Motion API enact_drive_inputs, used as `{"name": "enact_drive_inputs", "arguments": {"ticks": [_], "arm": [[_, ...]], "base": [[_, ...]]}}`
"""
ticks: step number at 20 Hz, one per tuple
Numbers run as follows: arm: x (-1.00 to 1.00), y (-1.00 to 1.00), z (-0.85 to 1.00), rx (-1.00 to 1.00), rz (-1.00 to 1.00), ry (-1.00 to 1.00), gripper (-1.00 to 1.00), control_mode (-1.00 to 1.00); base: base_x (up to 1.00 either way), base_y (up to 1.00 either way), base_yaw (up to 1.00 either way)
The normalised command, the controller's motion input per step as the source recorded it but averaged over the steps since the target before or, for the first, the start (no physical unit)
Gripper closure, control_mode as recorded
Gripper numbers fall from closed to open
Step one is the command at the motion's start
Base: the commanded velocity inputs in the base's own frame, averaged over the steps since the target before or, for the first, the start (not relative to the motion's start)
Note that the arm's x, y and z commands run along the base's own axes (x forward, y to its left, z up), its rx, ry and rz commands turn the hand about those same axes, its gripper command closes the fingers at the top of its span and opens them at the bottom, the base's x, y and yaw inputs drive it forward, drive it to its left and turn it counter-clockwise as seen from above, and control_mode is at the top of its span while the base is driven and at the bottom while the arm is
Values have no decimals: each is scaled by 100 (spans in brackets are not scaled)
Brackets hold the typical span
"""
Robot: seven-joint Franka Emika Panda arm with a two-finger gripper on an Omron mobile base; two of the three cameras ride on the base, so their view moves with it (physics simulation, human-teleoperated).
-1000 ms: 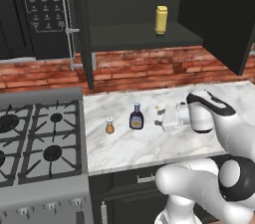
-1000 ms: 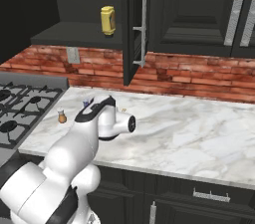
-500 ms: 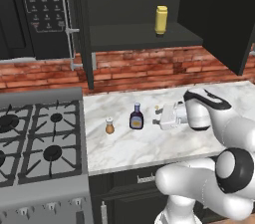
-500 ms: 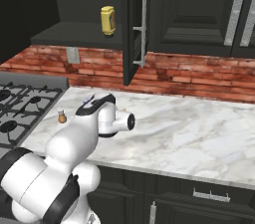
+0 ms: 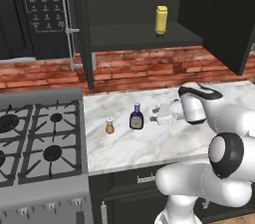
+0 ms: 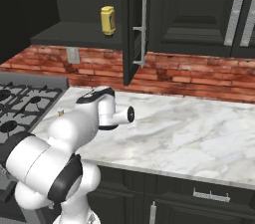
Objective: There are various items on the counter. Only move the condiments/shakers into the cabinet.
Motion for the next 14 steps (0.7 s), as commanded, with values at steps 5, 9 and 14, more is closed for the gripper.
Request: {"name": "enact_drive_inputs", "arguments": {"ticks": [5,9,14], "arm": [[40,-3,-12,0,6,9,-100,-100],[32,-10,-19,0,8,7,-100,-100],[8,-5,-15,0,7,4,-100,-100]], "base": [[0,0,0],[0,0,0],[0,0,0]]}}
